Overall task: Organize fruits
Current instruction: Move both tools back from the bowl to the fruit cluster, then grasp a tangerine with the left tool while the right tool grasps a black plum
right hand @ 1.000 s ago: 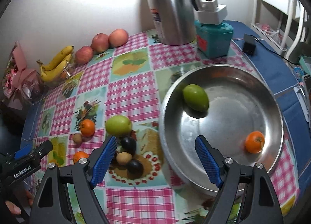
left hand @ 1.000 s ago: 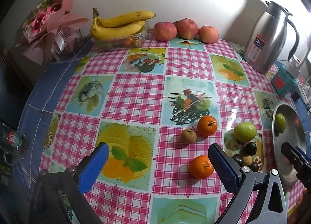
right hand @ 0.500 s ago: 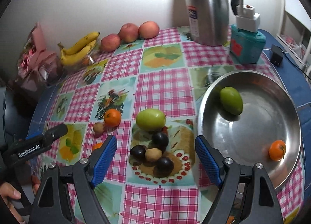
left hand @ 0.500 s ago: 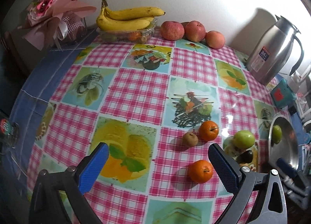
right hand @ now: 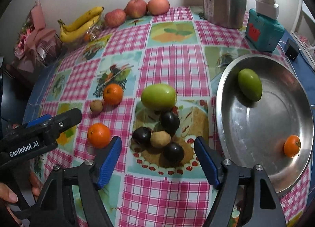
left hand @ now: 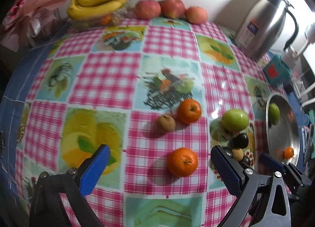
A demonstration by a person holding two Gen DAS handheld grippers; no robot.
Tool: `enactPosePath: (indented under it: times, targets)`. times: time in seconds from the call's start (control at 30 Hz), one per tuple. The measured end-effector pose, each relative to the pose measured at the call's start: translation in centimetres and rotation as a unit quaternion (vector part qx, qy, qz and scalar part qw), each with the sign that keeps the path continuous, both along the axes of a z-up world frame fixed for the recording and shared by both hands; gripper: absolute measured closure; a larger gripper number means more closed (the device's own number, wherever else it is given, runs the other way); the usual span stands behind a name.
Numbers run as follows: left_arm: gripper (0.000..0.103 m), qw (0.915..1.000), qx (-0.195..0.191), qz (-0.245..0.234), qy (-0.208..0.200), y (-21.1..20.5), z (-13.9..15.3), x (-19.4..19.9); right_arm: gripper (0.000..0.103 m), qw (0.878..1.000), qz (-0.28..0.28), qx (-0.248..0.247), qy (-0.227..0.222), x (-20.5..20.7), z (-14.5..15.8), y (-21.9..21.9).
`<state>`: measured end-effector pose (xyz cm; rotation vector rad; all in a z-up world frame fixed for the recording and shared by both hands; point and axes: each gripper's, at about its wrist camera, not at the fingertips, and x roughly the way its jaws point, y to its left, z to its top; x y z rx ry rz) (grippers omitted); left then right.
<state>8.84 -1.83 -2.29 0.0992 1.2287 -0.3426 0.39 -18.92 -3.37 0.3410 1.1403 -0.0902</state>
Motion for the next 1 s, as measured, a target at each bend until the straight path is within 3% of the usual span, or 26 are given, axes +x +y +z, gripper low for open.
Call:
enactPosePath:
  times: [0.07, 0.2, 0.4, 0.57, 0.73, 1.0]
  targets:
    - [0.0, 0.9999, 0.002, -0.009, 0.011, -0.6, -0.7, -0.1, 0.037, 1.0, -0.001, 0.001, 0.014, 0.0, -0.7, -0.1]
    - [0.002, 0.9994, 0.006, -0.02, 0.027, -1.4, -1.9, -0.5, 0.039, 0.999, -0.005, 0.007, 0.034, -0.2, -1.9, -0.4]
    - [0.013, 0.9987, 0.014, -0.03, 0.04, -2.1, -2.8, -0.6, 0.048, 0.998, 0.004, 0.001, 0.056, 0.1, -3.2, -0.1]
    - [0.028, 0.9981, 0.011, -0.032, 0.051, -2.2, -3.1, -0.6, 0.054, 0.998, 0.012, -0.013, 0.059, 0.6, -3.5, 0.1]
    - [0.06, 0.9977, -0.002, -0.031, 0.061, -2.2, -3.2, -0.5, 0.063, 0.998, 0.01, -0.015, 0.06, 0.7, -3.6, 0.3]
    - [0.061, 0.9975, -0.009, -0.04, 0.057, -2.8, -2.7, -0.8, 0.076, 0.998, 0.006, -0.015, 0.061, 0.3, -3.3, -0.2]
